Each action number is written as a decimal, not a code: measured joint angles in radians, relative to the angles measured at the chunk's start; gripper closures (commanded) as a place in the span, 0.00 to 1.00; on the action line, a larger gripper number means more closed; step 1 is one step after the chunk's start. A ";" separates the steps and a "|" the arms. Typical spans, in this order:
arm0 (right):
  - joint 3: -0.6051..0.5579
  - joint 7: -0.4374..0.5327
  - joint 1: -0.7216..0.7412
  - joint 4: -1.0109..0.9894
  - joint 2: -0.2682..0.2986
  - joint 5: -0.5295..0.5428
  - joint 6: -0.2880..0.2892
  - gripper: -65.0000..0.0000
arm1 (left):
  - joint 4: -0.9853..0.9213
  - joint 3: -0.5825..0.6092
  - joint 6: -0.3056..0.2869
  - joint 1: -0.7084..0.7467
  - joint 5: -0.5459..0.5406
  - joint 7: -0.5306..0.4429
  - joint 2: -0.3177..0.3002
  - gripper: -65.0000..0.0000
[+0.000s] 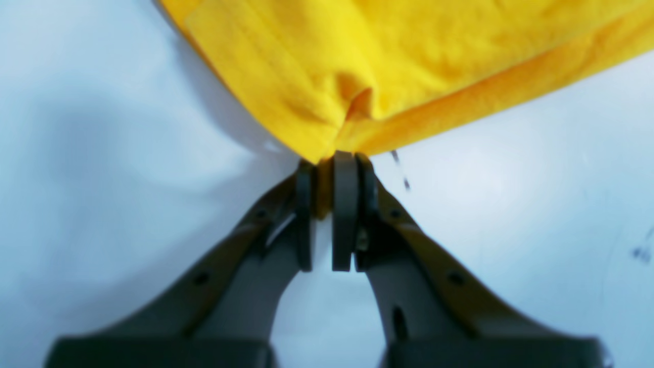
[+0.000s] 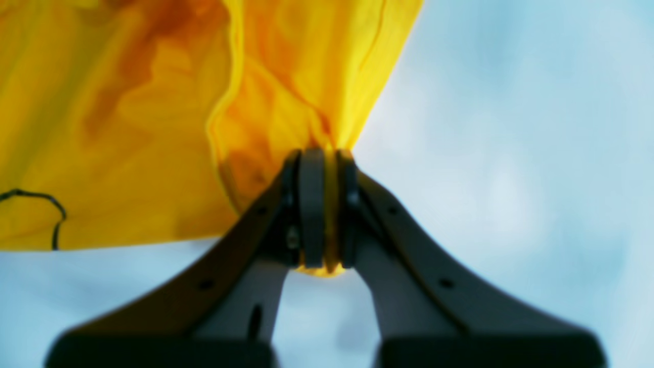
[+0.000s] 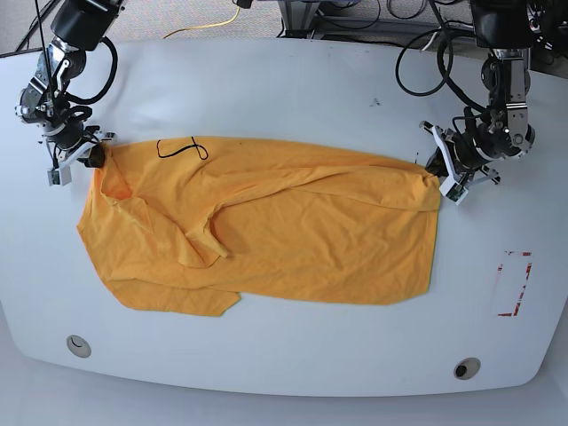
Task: Layout the t-shirt on the table in an organized manner, then fold the t-shirt properly
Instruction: 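Pull the shirt with both grippers toward the robot, sliding it across the table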
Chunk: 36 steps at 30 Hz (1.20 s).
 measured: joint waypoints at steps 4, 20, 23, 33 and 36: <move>0.000 -0.011 -0.066 0.069 -0.003 0.001 0.000 1.00 | 0.061 -0.004 0.001 0.049 0.011 0.022 -0.008 0.99; 0.092 -0.158 -0.278 0.317 -0.084 0.001 0.004 1.00 | 0.306 -0.110 -0.012 0.305 0.011 0.130 -0.039 0.99; 0.088 -0.158 -0.315 0.341 -0.089 0.002 0.008 1.00 | 0.325 -0.127 -0.011 0.315 0.014 0.153 -0.040 0.99; 0.089 -0.134 -0.389 0.359 -0.087 0.027 0.008 1.00 | 0.346 -0.180 -0.013 0.393 -0.001 0.151 -0.037 0.99; 0.106 -0.131 -0.398 0.359 -0.089 0.029 0.017 1.00 | 0.346 -0.192 -0.014 0.407 -0.003 0.152 -0.038 0.99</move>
